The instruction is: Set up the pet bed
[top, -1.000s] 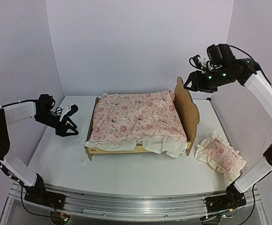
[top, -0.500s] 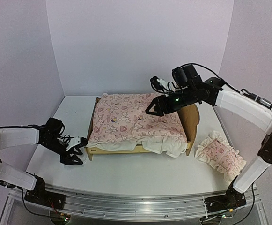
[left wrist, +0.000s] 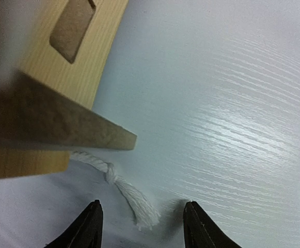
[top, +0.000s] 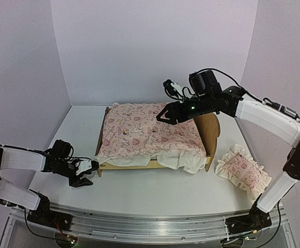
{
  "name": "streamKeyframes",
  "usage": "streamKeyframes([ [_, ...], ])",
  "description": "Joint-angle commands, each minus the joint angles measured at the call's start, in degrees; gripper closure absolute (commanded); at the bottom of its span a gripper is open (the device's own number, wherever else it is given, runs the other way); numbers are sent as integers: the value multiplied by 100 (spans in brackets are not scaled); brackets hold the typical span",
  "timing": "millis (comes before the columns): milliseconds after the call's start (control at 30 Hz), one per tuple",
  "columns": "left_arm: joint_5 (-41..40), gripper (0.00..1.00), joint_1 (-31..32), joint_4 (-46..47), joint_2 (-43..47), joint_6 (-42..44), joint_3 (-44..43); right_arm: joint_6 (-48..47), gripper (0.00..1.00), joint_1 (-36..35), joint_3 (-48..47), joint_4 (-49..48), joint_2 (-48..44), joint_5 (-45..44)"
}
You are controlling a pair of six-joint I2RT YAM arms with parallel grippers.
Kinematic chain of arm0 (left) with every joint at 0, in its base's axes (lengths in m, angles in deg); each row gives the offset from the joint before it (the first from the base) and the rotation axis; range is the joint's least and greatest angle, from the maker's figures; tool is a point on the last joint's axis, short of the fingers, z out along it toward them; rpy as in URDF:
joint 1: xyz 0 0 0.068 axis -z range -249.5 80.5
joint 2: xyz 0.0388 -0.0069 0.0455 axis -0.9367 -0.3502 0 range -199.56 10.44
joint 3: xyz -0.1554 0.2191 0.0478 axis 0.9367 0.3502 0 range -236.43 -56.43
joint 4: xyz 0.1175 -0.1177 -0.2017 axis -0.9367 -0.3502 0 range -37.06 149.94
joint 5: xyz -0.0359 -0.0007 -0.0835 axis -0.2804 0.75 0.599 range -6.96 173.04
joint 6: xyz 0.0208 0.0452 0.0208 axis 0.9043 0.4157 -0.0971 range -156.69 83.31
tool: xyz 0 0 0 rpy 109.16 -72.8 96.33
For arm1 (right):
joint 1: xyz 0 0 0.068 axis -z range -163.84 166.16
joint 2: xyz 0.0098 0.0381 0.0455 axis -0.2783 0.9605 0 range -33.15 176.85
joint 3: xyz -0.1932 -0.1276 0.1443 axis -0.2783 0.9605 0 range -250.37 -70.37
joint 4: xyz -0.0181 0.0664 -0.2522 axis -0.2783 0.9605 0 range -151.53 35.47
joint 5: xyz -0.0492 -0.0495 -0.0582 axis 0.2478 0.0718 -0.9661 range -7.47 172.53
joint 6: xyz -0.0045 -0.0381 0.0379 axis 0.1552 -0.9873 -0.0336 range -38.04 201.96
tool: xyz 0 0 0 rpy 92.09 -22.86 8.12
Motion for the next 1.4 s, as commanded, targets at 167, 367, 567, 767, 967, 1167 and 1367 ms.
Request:
streamKeyframes([
  [167,20,70,18,563,-361,752,39,90,47,-28,-14,-215,75,-246],
  [367,-35,100,-24,34,-157,430,-279,141,50,-226,-16,-213,382,-237],
  [567,-23,100,-962,-565,425,191,-1048,-425,50,-729,-68,-213,825,-172],
  [767,-49,100,-1238,-1150,883,490,-1719,-1257,46,-1319,-379,-213,1521,-645],
  [967,148,100,-1235,-974,1010,64,-2709,-1657,41,-1627,-747,-288,2140,-709],
  [1167,660,100,-1234,-571,1051,-273,-3447,-1619,43,-1726,-1093,-363,2712,-1016],
  [1367,1179,100,-1239,-610,1062,-443,-3905,-1541,77,-1729,-1166,-365,2806,-1494],
])
